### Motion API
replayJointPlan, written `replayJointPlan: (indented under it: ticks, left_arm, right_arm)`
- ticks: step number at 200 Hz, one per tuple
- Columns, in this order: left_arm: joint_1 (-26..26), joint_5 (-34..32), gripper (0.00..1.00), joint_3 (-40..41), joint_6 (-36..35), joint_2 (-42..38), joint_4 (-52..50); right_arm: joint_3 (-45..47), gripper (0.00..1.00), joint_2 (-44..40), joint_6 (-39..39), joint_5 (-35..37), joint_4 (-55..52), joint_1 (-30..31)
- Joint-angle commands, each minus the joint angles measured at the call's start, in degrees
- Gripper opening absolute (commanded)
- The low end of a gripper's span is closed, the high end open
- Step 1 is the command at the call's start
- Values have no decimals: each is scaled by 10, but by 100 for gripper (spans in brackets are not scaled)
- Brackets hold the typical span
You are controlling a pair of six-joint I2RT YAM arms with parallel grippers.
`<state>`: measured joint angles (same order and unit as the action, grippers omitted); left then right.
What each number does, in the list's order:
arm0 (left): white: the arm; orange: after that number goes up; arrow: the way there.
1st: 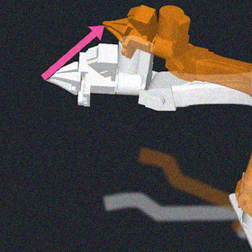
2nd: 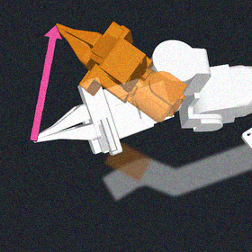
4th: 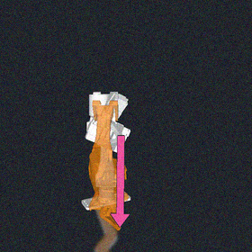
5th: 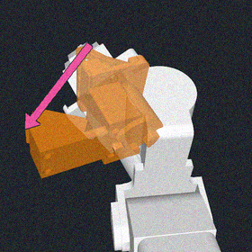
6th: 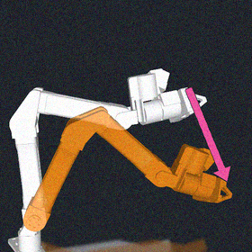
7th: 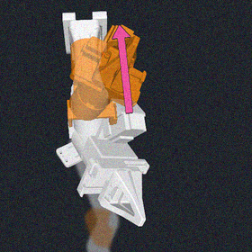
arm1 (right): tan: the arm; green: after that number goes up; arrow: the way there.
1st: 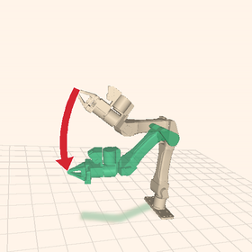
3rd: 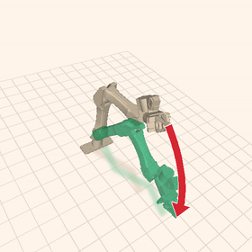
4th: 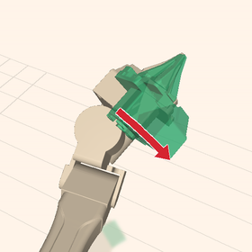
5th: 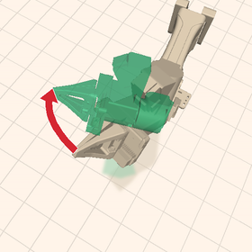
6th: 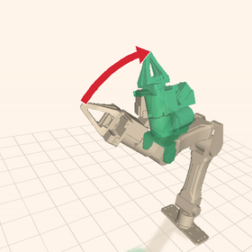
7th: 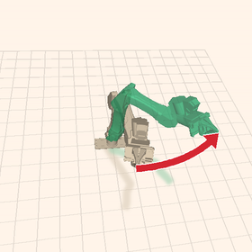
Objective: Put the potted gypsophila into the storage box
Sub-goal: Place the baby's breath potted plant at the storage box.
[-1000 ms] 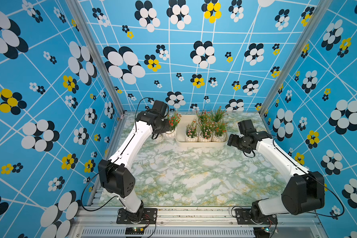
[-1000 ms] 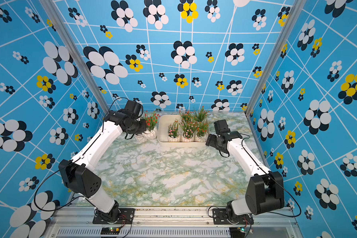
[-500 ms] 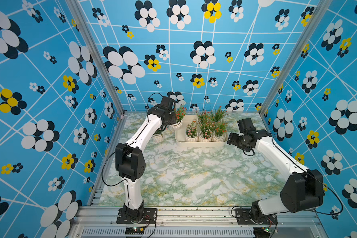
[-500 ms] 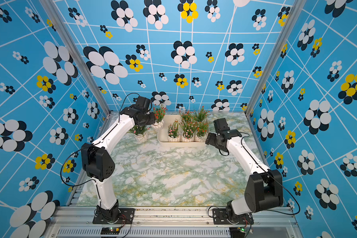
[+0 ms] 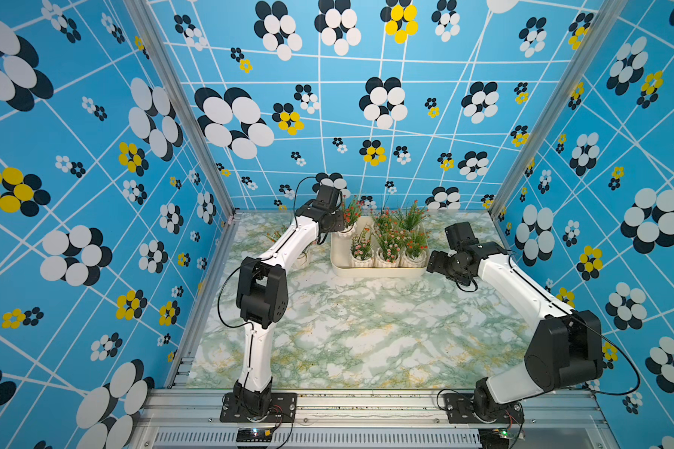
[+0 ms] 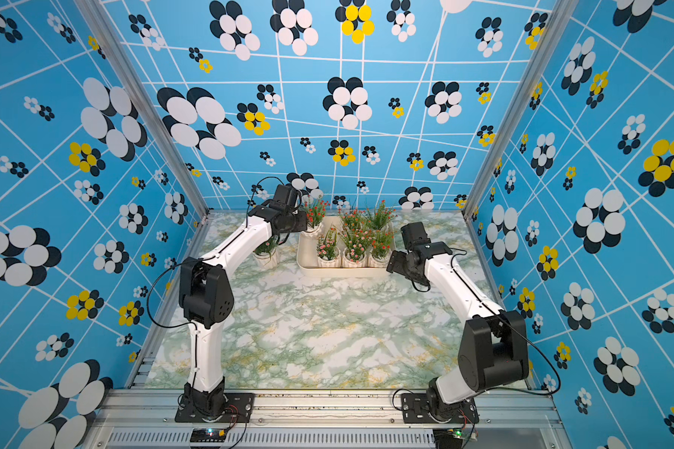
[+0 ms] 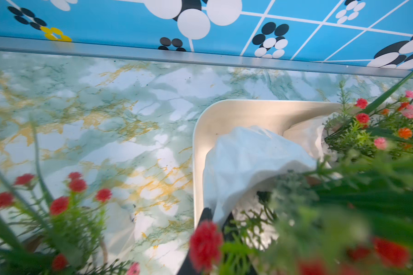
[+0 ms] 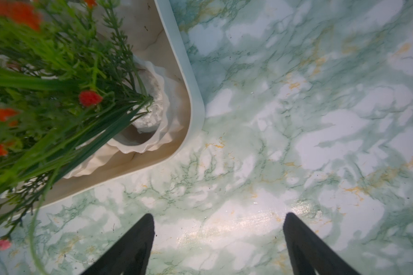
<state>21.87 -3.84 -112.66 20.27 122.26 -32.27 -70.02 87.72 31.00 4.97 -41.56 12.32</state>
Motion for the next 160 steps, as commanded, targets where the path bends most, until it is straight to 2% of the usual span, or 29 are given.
replayJointPlan:
  ticks: [1,160]
  left_arm:
    - [9,17,0,-44,-9,10,38]
    - [30,23,0,-129,-6,116,9]
  right_arm:
    - [-9,88,7,-9,-2,-11,-3]
    - [3,88,17,-12,-16,-7,-4]
